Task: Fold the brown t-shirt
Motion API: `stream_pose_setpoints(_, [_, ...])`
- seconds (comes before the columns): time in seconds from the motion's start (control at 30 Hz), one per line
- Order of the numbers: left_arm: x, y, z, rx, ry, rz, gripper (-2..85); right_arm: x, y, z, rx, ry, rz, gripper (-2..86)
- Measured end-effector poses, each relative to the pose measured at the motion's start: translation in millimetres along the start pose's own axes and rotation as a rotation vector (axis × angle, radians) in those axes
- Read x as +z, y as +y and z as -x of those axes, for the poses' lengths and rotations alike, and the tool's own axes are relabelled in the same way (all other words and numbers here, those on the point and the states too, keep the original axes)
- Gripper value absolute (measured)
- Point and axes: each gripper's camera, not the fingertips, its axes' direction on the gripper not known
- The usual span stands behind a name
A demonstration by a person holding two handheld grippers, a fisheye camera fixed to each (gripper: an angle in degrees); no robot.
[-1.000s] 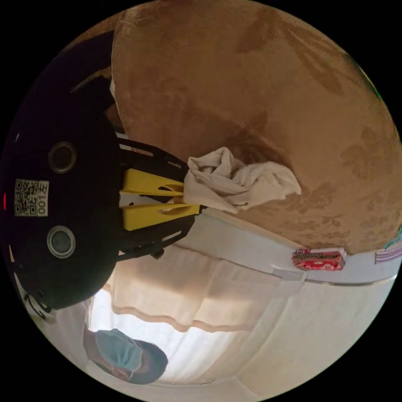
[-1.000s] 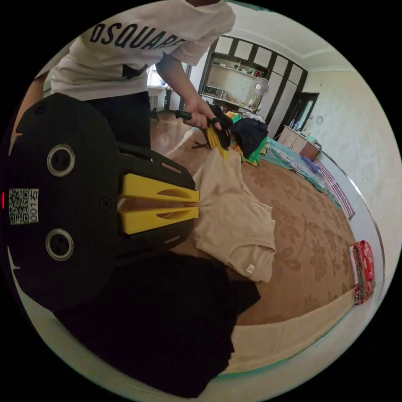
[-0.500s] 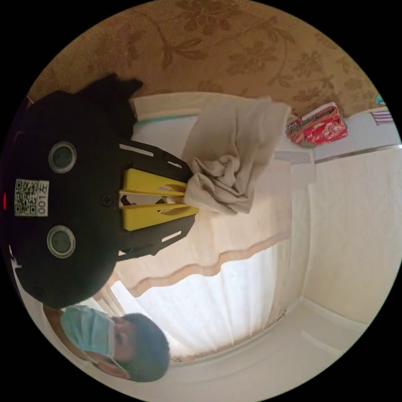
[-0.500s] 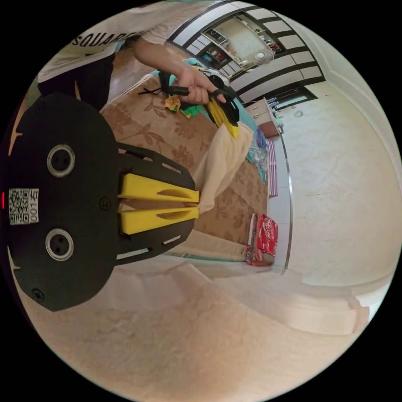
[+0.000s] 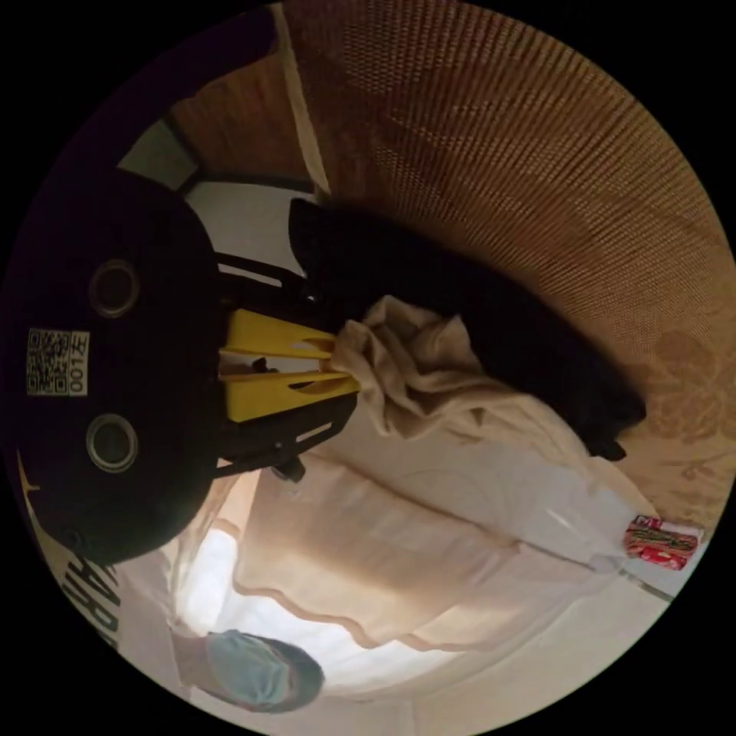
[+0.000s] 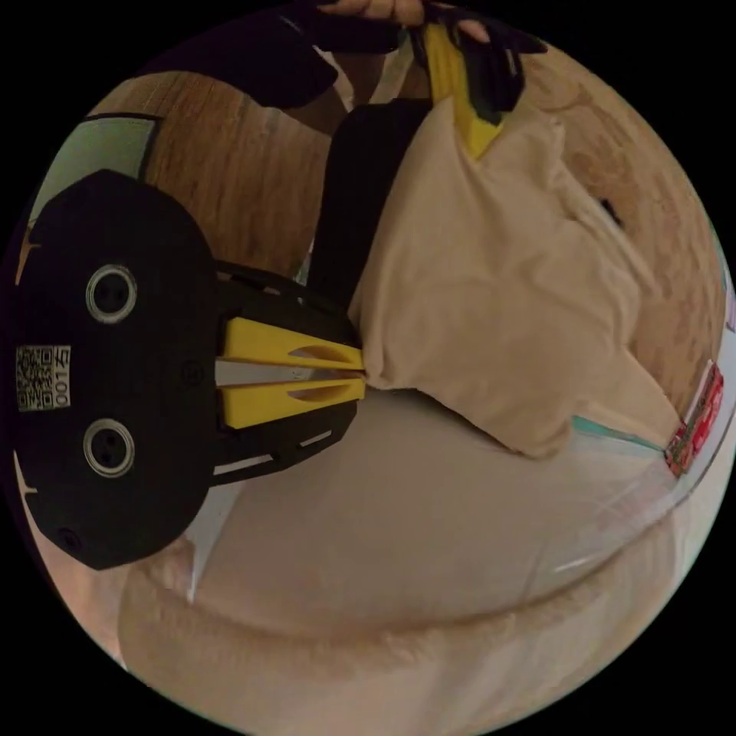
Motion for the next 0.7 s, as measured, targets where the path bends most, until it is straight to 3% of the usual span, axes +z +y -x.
stream_pose_setpoints(0.27, [58,12,-65,0.284,0.019,0.065,-0.9,-61,43,1,0.223,0.099,-0.210,1.5])
stream_pose_setpoints(0.57, [137,74,28,-0.073,-0.055,0.274,-0.9,-9,95,58,0.210,-0.085,0.031,2.1])
stream_pose_setpoints(0.7, [159,107,13,0.083,-0.147,0.441,-0.9,-16,125,71,0.345,-0.114,0.053,2.1])
